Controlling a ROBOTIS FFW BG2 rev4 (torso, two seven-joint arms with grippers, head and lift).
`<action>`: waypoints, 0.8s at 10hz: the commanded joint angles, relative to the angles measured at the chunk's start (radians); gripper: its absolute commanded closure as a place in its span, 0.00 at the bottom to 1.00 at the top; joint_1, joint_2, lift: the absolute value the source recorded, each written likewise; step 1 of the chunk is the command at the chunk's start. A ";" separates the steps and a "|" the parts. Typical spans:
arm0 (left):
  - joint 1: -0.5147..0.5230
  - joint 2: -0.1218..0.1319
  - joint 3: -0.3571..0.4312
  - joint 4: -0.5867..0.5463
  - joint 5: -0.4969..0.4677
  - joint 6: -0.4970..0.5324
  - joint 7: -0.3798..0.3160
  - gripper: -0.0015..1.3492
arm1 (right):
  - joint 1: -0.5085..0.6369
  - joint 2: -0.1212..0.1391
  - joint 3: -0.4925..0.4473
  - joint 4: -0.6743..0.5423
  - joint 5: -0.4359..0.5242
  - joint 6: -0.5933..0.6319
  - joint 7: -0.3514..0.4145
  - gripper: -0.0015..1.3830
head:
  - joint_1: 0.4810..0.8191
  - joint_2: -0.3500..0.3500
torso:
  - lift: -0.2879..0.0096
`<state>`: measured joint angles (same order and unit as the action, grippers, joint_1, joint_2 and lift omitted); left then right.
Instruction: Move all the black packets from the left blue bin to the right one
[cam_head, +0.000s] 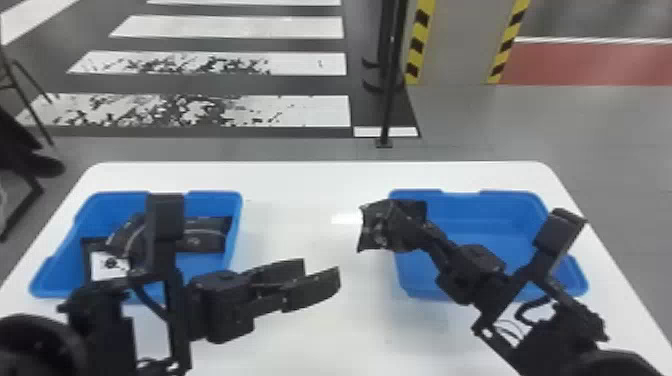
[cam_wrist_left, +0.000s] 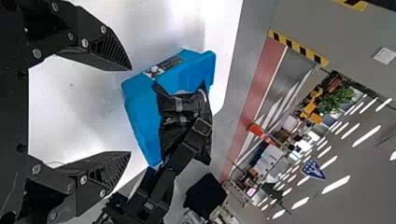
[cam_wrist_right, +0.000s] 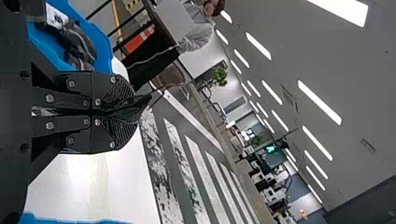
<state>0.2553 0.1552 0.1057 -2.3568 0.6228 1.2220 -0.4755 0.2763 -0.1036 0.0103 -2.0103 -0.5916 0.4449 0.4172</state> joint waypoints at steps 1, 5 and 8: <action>0.061 -0.009 0.058 -0.037 0.005 -0.039 0.000 0.13 | -0.075 -0.007 -0.046 0.122 0.021 -0.057 -0.006 0.93 | 0.63 0.45 | 0.50; 0.152 -0.039 0.189 -0.086 0.017 -0.083 0.000 0.13 | -0.193 -0.030 -0.090 0.330 0.127 -0.131 -0.075 0.93 | 0.63 0.40 | 0.50; 0.184 -0.048 0.219 -0.111 0.013 -0.125 -0.002 0.13 | -0.178 -0.031 -0.118 0.345 0.179 -0.160 -0.117 0.53 | 0.63 0.36 | 0.50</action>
<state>0.4382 0.1093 0.3204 -2.4667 0.6387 1.1049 -0.4771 0.0897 -0.1362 -0.1048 -1.6655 -0.4128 0.2931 0.2998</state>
